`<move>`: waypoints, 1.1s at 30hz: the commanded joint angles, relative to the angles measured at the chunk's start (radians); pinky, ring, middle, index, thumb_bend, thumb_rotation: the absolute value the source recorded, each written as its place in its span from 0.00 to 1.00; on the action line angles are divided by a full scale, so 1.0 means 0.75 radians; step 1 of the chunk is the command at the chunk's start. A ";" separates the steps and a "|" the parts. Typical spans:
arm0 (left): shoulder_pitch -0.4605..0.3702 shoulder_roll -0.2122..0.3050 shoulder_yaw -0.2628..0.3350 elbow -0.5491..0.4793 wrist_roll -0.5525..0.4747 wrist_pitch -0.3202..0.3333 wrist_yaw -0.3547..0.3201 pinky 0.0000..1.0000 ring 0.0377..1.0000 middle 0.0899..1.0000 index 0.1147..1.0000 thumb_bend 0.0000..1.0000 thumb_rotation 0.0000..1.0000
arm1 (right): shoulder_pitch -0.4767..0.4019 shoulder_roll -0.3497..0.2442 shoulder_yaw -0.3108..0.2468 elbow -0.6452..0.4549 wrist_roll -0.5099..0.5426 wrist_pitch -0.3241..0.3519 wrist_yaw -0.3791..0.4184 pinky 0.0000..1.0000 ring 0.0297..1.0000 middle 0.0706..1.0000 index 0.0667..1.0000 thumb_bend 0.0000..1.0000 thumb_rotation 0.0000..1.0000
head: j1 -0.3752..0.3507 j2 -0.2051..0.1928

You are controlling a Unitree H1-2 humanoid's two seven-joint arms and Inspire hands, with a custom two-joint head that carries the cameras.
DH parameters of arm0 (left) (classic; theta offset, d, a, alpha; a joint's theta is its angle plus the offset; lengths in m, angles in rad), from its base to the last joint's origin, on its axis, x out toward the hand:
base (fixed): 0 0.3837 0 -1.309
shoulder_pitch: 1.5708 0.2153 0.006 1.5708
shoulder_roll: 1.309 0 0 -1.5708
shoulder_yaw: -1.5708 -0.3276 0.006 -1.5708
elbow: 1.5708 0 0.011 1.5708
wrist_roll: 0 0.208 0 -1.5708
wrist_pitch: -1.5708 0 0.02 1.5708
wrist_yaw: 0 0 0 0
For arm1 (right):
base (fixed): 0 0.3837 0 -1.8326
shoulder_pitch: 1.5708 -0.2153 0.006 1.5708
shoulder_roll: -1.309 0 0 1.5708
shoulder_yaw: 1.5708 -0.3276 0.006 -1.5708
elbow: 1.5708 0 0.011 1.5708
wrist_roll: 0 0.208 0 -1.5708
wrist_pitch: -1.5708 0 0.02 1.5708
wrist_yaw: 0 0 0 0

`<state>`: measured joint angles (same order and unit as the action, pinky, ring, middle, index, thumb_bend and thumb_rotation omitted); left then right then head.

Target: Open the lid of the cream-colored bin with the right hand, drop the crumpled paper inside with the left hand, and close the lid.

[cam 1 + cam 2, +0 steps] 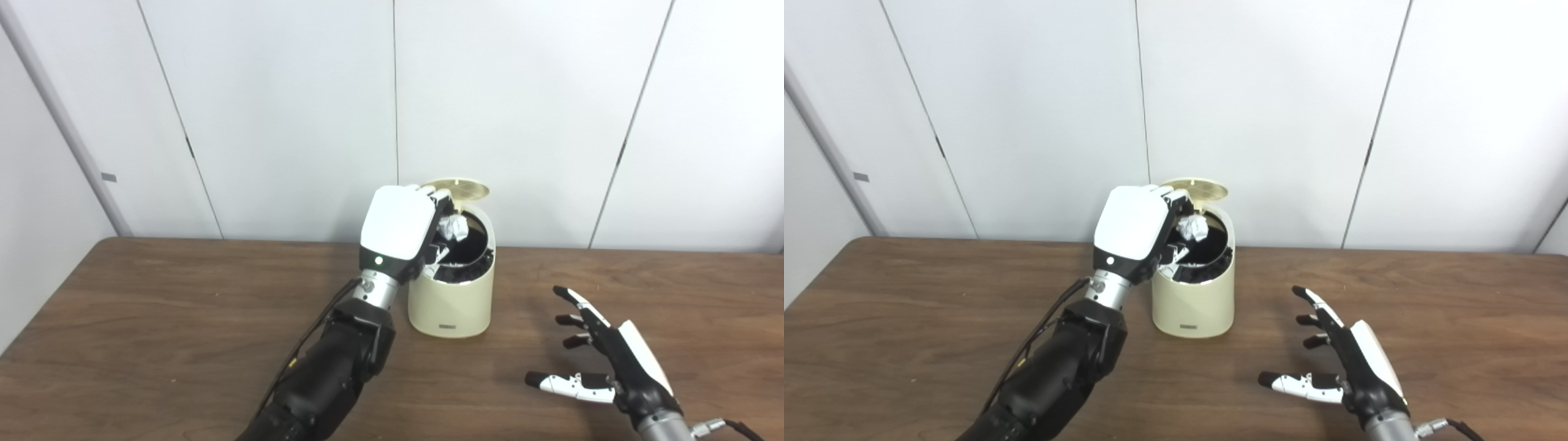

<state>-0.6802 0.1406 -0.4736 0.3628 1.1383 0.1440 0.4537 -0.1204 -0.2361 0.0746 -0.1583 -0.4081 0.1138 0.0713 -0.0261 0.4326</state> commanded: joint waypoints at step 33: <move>0.319 -0.022 0.301 -0.564 -0.653 -0.269 -0.240 0.37 0.42 0.46 0.42 0.51 0.05 | -0.057 -0.010 -0.009 0.004 -0.002 -0.061 -0.029 0.65 0.81 0.93 0.89 0.70 0.26 | 0.025 0.008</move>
<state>-0.4258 0.1381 -0.2694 -0.0068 0.7041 -0.0183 0.2697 -0.1302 -0.2358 0.0757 -0.1342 -0.4157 0.1108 0.0708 -0.0062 0.4387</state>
